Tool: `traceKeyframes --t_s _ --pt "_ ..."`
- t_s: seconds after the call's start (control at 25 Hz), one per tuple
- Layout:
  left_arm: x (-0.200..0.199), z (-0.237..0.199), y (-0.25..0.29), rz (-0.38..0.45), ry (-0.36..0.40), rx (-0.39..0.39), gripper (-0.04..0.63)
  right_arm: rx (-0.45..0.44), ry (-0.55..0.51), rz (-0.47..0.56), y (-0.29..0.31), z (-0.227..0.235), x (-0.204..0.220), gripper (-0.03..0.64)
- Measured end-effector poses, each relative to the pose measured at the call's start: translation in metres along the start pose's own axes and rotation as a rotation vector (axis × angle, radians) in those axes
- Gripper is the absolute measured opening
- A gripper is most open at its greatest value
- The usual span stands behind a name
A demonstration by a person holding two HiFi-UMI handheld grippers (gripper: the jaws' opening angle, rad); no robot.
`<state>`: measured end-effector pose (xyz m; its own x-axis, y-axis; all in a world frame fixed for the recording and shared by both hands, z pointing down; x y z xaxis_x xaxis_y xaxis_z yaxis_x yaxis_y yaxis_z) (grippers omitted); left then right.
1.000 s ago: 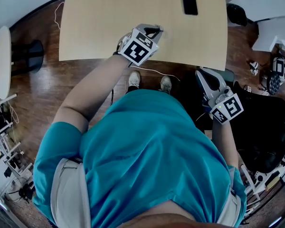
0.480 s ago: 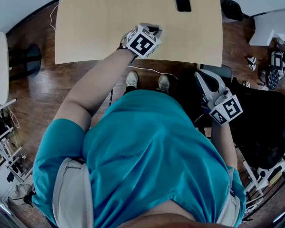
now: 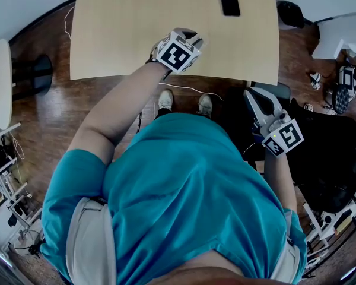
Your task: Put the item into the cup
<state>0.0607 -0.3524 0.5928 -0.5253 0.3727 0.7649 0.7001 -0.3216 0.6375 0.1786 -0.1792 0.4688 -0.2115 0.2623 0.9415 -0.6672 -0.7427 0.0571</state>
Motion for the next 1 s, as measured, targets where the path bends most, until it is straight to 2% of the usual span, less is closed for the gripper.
traceKeyframes --t_s 0.24,0.44,0.56,0.76,0.88,1.0 --pt "-0.001 -0.004 -0.019 0.040 -0.034 -0.031 0.075 -0.015 -0.003 0.009 0.002 0.003 -0.004 0.002" --pt "-0.013 0.014 -0.067 0.155 -0.077 -0.045 0.043 -0.058 -0.013 0.022 -0.001 0.007 -0.013 0.002" --pt "-0.020 0.027 -0.103 0.255 -0.074 -0.091 0.003 -0.107 -0.026 0.026 -0.005 0.007 -0.020 0.002" --pt "-0.027 0.046 -0.173 0.405 -0.141 -0.200 0.002 -0.202 -0.034 0.022 -0.007 0.005 -0.025 0.002" --pt "-0.027 0.057 -0.219 0.452 -0.132 -0.276 0.002 -0.256 -0.052 0.015 0.006 -0.001 -0.029 0.002" --pt "-0.022 0.069 -0.261 0.484 -0.126 -0.319 0.002 -0.289 -0.075 0.036 0.015 -0.018 -0.039 0.002"
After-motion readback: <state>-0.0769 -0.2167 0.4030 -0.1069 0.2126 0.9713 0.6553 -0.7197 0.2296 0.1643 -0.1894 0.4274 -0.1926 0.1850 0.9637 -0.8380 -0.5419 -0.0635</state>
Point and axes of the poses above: the fingertips, and each gripper's own axes: y forward along the fingers, z to its right, x out of its underside, the point moved 2 cm from there along -y, backward along the fingers, and after that the axes turned 9 degrees about z, right-handed, at the moved point
